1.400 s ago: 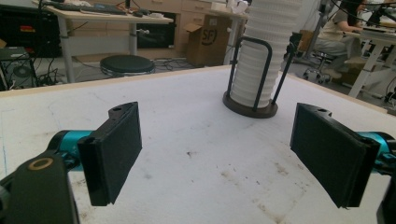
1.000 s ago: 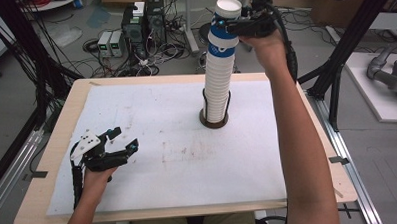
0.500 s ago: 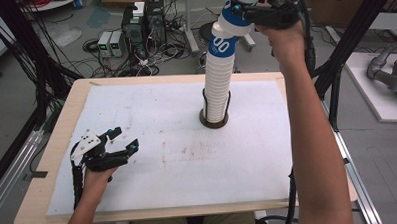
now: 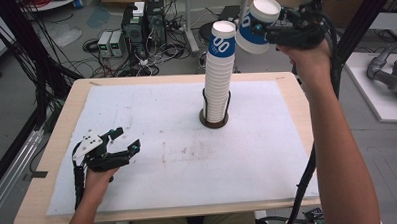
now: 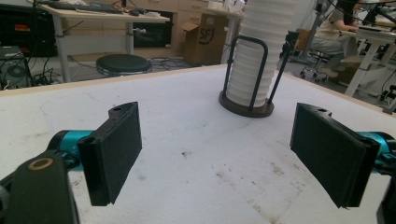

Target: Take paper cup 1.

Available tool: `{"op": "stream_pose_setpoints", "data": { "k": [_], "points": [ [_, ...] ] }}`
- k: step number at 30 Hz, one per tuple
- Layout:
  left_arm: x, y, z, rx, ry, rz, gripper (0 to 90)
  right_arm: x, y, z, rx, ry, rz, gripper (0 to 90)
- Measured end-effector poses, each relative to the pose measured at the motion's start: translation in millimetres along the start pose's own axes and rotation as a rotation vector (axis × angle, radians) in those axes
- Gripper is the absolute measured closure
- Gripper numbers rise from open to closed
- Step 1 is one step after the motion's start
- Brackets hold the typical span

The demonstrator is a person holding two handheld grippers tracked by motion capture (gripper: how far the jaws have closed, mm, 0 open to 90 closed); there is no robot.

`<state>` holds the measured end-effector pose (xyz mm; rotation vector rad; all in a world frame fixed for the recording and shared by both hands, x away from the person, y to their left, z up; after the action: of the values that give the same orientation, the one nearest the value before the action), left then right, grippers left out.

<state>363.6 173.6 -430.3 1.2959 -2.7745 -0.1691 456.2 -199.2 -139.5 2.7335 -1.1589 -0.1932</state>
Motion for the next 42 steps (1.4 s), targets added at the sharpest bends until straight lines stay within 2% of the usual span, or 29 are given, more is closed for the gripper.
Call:
{"op": "stream_pose_setpoints", "data": {
  "k": [2, 3, 4, 5, 6, 7, 9, 10, 11, 12, 13, 14, 17, 18, 19, 21, 22, 23, 24, 30, 34, 37, 42],
  "points": [
    [2.1, -0.9, -0.1, -0.001, -0.004, 0.009, 16.5, -4.5, 8.2, 16.3, -0.024, -0.002, -0.027, 28.8],
    [2.1, -0.9, -0.1, -0.001, -0.004, 0.009, 16.5, -4.5, 8.2, 16.3, -0.024, -0.002, -0.027, 28.8],
    [2.6, -1.3, -0.2, 0.0, -0.005, 0.011, 16.5, -7.9, 12.3, 28.8, -0.045, 0.009, -0.039, 28.8],
    [3.6, -1.5, -0.2, 0.001, -0.003, 0.016, 16.5, -7.9, 12.3, 28.8, -0.045, 0.009, -0.039, 28.8],
    [4.3, -2.0, -0.4, 0.002, -0.003, 0.017, 16.5, -12.2, 15.4, 42.5, -0.066, 0.019, -0.057, 28.8],
    [5.2, -2.4, -0.7, 0.004, -0.005, 0.019, 16.5, -12.2, 15.4, 42.5, -0.066, 0.019, -0.057, 28.8],
    [7.4, -2.9, -1.3, 0.008, -0.009, 0.031, 16.5, -16.2, 17.5, 65.4, -0.091, 0.023, -0.08, 28.8],
    [8.9, -3.4, -1.8, 0.012, -0.008, 0.034, 16.5, -16.2, 17.5, 65.4, -0.091, 0.023, -0.08, 28.8],
    [10.1, -3.7, -2.2, 0.014, -0.011, 0.039, 16.3, -17.4, 17.6, 81.2, -0.109, 0.022, -0.093, 28.7],
    [11.4, -4.2, -2.6, 0.017, -0.011, 0.042, 16.3, -17.4, 17.6, 81.2, -0.109, 0.022, -0.093, 28.7],
    [12.6, -4.4, -3.1, 0.02, -0.013, 0.046, 16.2, -18.4, 18.1, 96.4, -0.122, 0.012, -0.108, 28.7],
    [13.6, -4.5, -3.8, 0.023, -0.014, 0.051, 16.2, -18.4, 18.1, 96.4, -0.122, 0.012, -0.108, 28.7],
    [16.7, -5.1, -5.1, 0.031, -0.021, 0.063, 16.1, -18.4, 17.0, 117.5, -0.133, 0.004, -0.122, 28.7],
    [18.0, -5.4, -4.8, 0.027, -0.025, 0.07, 15.9, -19.9, 16.2, 130.1, -0.141, -0.004, -0.129, 28.7],
    [19.3, -5.8, -4.8, 0.028, -0.026, 0.074, 15.9, -19.9, 16.2, 130.1, -0.141, -0.004, -0.129, 28.7],
    [21.2, -6.2, -5.0, 0.028, -0.033, 0.081, 15.9, -23.4, 14.9, 141.7, -0.149, -0.006, -0.146, 28.6],
    [21.7, -6.3, -5.1, 0.028, -0.036, 0.083, 15.9, -25.5, 13.7, 147.3, -0.153, -0.006, -0.154, 28.7],
    [22.8, -6.5, -5.2, 0.027, -0.037, 0.086, 15.8, -29.7, 11.2, 158.7, -0.17, 0.015, -0.154, 28.7],
    [23.4, -6.7, -5.2, 0.026, -0.04, 0.089, 15.8, -29.7, 11.2, 158.7, -0.17, 0.015, -0.154, 28.7],
    [28.8, -8.7, -3.9, 0.021, -0.049, 0.11, 15.9, -49.7, -0.4, 195.5, -0.217, 0.028, -0.204, 28.7],
    [30.1, -10.3, -3.4, 0.02, -0.06, 0.121, 15.9, -52.9, -5.0, 205.4, -0.229, 0.026, -0.219, 28.8],
    [31.2, -11.2, -2.7, 0.021, -0.056, 0.128, 15.9, -55.9, -5.7, 208.3, -0.228, 0.025, -0.236, 28.7],
    [32.5, -10.5, -3.4, 0.027, -0.057, 0.132, 15.9, -58.2, -6.6, 209.7, -0.226, 0.028, -0.239, 28.6]
  ]
}}
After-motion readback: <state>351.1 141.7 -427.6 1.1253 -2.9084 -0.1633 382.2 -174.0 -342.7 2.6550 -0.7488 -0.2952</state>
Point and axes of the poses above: each handheld gripper's, and its own axes: y roughly backward along the jaws, z roughly out of its underside, x roughly to its right, the point moved 9 cm from there along -y, roughly forward along the jaws, and after that the axes turned 7 degrees about -y, right-handed, at the moved point
